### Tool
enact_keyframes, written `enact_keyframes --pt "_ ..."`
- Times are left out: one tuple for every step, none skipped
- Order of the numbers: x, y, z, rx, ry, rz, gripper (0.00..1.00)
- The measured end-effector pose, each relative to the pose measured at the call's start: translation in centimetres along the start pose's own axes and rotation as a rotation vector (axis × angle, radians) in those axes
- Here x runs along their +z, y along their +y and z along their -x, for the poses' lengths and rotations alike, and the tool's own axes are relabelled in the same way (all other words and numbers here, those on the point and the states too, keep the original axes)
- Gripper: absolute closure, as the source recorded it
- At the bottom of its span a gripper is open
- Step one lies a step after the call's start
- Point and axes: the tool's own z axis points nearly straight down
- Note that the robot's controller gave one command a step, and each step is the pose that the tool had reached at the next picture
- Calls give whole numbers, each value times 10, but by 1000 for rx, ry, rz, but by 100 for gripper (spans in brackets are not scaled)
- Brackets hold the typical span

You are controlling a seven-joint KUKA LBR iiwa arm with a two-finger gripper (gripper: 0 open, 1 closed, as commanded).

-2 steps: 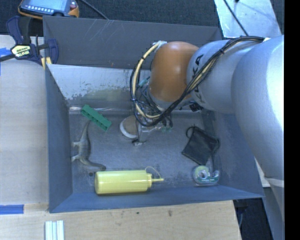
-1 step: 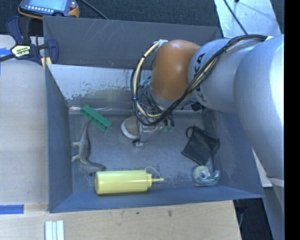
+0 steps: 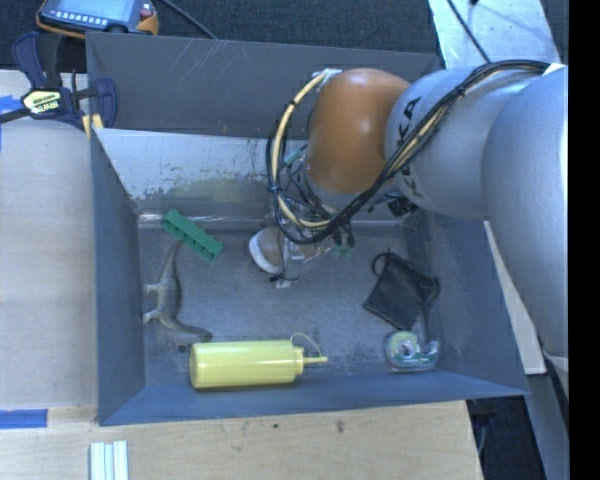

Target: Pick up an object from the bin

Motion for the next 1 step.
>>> enact_keyframes --pt "-19 0 3 0 -9 1 100"
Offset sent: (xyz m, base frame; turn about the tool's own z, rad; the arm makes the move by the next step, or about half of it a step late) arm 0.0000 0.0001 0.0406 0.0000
